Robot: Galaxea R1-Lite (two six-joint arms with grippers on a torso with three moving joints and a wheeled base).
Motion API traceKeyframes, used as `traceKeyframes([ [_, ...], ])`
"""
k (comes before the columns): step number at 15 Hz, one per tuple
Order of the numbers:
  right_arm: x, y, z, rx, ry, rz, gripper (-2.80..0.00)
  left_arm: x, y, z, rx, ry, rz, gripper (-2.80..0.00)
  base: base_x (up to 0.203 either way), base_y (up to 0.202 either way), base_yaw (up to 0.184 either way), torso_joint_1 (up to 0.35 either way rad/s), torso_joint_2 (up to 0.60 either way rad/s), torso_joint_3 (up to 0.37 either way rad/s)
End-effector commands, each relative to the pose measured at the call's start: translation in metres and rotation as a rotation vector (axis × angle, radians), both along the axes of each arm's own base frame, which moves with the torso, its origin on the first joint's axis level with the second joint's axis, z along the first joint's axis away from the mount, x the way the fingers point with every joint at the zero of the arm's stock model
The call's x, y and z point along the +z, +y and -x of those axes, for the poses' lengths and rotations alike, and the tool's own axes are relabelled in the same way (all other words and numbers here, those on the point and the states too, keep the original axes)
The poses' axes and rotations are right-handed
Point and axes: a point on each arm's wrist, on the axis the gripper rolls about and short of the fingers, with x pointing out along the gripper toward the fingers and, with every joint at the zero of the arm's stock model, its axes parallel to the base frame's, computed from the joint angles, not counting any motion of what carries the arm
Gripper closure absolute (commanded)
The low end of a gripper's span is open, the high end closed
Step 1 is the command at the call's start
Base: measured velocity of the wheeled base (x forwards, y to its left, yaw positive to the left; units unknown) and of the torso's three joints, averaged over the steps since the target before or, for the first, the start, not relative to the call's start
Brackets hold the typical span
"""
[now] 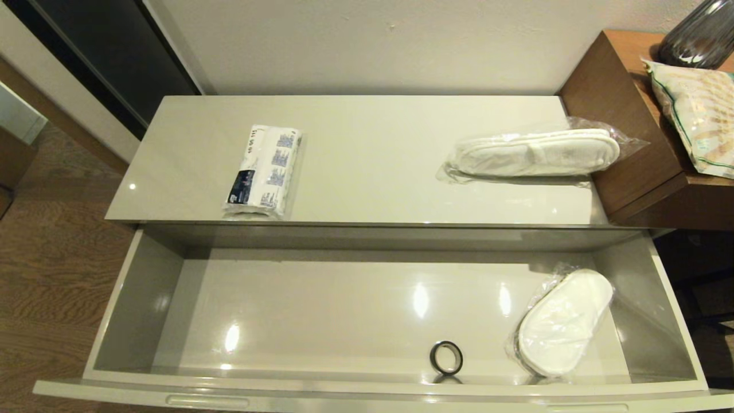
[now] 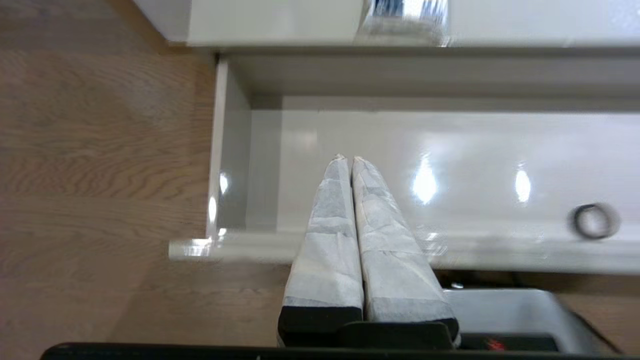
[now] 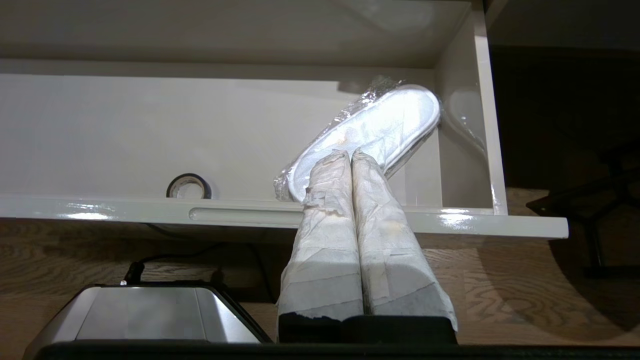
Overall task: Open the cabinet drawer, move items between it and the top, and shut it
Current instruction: Pick up the tissue on the table
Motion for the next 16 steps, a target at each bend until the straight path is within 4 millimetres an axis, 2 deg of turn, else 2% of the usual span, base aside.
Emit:
traceKeyframes([
  [1,0.000,0.000,0.000,0.000,0.002,0.000,0.00,0.056,-0.002,-0.107,-0.036,0.319,0.019,0.00,0.000,0.000,0.000,0.000,0.00,0.000],
  [3,0.000,0.000,0.000,0.000,0.002,0.000,0.00,0.067,-0.008,-0.196,-0.071,0.489,0.043,0.00,0.000,0.000,0.000,0.000,0.00,0.000],
  [5,0.000,0.000,0.000,0.000,0.002,-0.001,0.00,0.067,-0.019,-0.276,-0.105,0.566,0.061,0.00,0.000,0.000,0.000,0.000,0.00,0.000],
  [6,0.000,0.000,0.000,0.000,0.002,-0.001,0.00,0.064,-0.027,-0.311,-0.125,0.583,0.065,-2.80,0.000,0.000,0.000,0.000,0.00,0.000],
  [7,0.000,0.000,0.000,0.000,0.002,0.000,0.00,0.054,-0.037,-0.342,-0.145,0.604,0.065,-2.80,0.000,0.000,0.000,0.000,0.00,0.000],
  [9,0.000,0.000,0.000,0.000,0.002,0.000,0.00,0.034,-0.060,-0.381,-0.187,0.609,0.055,-2.80,0.000,0.000,0.000,0.000,0.00,0.000],
  [11,0.000,0.000,0.000,0.000,0.003,-0.001,0.00,0.027,-0.080,-0.395,-0.210,0.572,0.003,-2.80,0.000,0.000,0.000,0.000,0.00,0.000],
  [13,0.000,0.000,0.000,0.000,0.002,-0.001,0.00,0.025,-0.089,-0.408,-0.216,0.493,-0.006,-2.80,0.000,0.000,0.000,0.000,0.00,0.000],
  [16,0.000,0.000,0.000,0.000,0.002,-0.001,0.00,0.020,-0.095,-0.410,-0.242,0.501,-0.064,-2.80,0.000,0.000,0.000,0.000,0.00,0.000],
])
